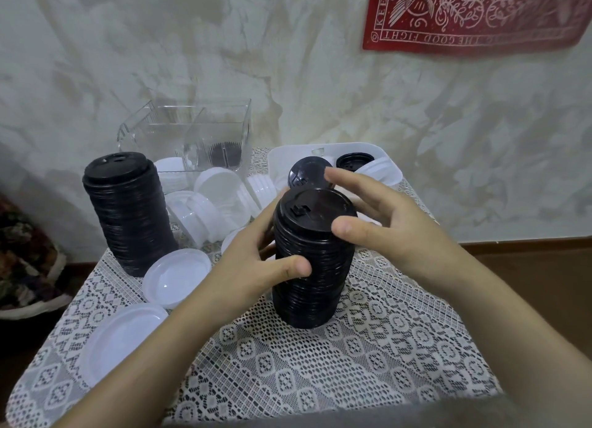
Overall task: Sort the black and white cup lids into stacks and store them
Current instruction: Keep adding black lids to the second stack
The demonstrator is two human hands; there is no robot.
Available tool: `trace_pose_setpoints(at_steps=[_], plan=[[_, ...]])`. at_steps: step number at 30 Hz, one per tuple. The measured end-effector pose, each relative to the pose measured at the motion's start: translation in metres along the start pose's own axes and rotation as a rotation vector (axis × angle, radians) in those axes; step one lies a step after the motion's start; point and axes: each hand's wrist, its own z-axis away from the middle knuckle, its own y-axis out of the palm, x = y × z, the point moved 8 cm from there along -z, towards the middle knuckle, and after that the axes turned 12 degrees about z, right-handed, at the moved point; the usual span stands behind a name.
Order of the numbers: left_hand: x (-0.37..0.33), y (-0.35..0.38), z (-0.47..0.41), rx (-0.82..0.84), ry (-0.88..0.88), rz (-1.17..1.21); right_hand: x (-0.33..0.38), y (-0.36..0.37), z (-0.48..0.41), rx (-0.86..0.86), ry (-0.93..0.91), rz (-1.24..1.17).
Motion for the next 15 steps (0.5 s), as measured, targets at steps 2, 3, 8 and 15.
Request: trace_pose_setpoints(at_steps=[2,3,8,15], plan=[[-0.002,-0.002,0.001,-0.020,0.013,0.028,-0.002,-0.004,-0.001,-0.009,0.005,-0.021],[-0.004,-0.003,0.001,-0.028,0.029,0.041,-0.006,-0.005,-0.004,-0.024,0.017,-0.024],[-0.014,0.001,0.002,-0.063,0.091,-0.017,-0.043,-0.036,-0.052,-0.231,0.115,0.189],[-0.014,0.000,0.002,-0.076,0.102,-0.019,-0.051,-0.026,-0.126,-0.190,0.137,0.853]])
